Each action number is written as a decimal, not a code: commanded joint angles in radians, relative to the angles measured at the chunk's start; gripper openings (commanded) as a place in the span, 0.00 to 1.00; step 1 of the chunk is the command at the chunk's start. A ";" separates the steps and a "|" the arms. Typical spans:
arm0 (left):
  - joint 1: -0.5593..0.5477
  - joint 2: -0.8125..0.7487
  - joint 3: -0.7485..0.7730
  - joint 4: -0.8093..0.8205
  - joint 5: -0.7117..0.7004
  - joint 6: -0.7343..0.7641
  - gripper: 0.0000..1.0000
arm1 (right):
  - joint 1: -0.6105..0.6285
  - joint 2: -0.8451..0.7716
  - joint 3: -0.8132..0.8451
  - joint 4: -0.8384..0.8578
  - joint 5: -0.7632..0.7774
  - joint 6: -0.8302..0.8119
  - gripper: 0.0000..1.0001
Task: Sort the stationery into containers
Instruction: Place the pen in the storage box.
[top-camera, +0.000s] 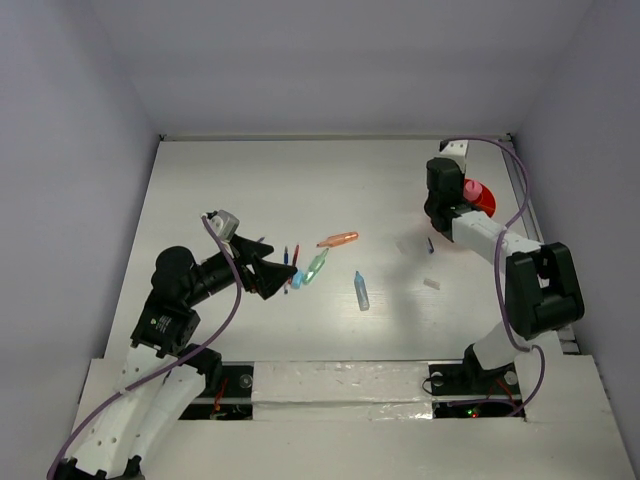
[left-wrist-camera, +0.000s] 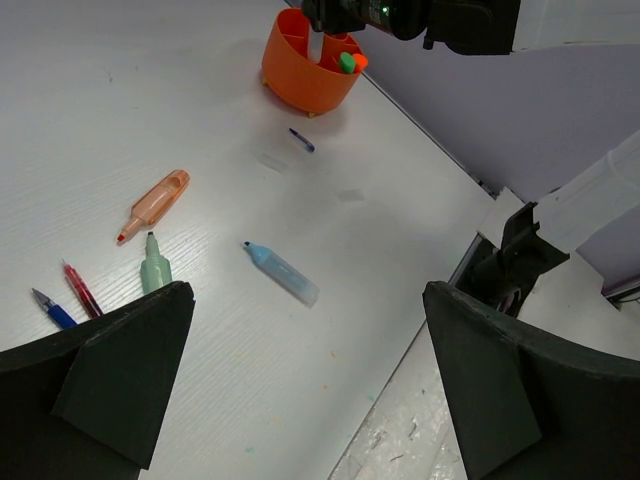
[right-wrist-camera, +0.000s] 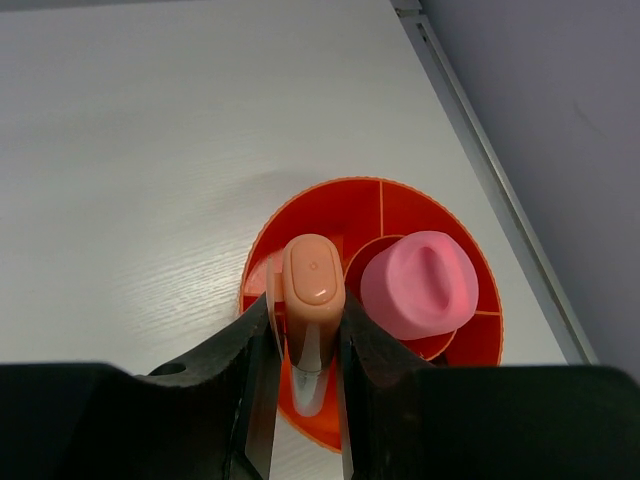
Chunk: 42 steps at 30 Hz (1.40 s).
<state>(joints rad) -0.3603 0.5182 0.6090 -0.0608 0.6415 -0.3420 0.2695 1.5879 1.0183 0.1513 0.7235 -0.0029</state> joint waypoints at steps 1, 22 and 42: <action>-0.005 -0.010 0.006 0.027 -0.003 0.014 0.99 | -0.009 0.026 0.017 0.071 0.048 -0.025 0.00; -0.005 0.006 0.008 0.026 -0.006 0.015 0.99 | -0.018 -0.054 0.071 -0.070 -0.070 0.075 0.69; 0.086 -0.007 0.037 -0.039 -0.175 0.012 0.99 | 0.481 -0.062 0.063 -0.213 -1.045 0.067 0.54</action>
<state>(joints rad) -0.2951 0.5213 0.6090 -0.1013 0.5282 -0.3401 0.7277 1.5070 1.0428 -0.0578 -0.0780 0.1326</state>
